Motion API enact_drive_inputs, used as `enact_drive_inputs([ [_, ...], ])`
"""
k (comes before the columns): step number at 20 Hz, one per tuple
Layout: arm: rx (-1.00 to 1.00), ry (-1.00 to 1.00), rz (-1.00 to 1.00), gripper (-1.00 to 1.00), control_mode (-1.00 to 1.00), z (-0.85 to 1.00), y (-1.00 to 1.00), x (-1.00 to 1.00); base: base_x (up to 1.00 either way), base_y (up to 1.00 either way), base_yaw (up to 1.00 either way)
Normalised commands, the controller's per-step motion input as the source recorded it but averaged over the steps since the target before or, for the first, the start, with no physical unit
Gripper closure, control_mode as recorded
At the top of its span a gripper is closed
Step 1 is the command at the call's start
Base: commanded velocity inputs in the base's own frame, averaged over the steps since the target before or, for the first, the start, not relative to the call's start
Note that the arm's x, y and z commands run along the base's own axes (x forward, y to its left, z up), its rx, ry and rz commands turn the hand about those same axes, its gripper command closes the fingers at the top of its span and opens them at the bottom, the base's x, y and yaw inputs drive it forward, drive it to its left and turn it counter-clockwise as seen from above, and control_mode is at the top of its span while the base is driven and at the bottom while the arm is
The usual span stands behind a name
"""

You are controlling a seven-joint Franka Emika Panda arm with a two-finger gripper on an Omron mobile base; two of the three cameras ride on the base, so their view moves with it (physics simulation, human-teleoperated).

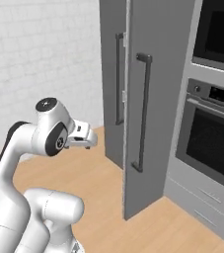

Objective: Place one mushroom and one steak in each tupperware on the nearby counter, to pack two identical lunches.

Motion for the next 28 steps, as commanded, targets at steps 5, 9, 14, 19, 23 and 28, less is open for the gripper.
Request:
enact_drive_inputs([
  [5, 0.00, 0.00, 0.00, -1.00, 1.00, 0.00, 0.00, 0.00, 0.91, 1.00, -0.23],
  [9, 0.00, 0.00, 0.00, -1.00, 1.00, 0.00, 0.00, 0.00, 0.97, 1.00, -0.38],
  [14, 0.00, 0.00, 0.00, -1.00, 1.00, 0.00, 0.00, 0.00, 0.61, 0.66, -0.53],
  [19, 0.00, 0.00, 0.00, -1.00, 1.00, 0.00, 0.00, 0.00, 0.57, 0.24, -0.54],
  [23, 0.00, 0.00, 0.00, -1.00, 1.00, 0.00, 0.00, 0.00, 0.87, 0.45, -0.30],
  [28, 0.00, 0.00, 0.00, -1.00, 1.00, 0.00, 0.00, 0.00, 0.80, 0.03, -0.09],
])
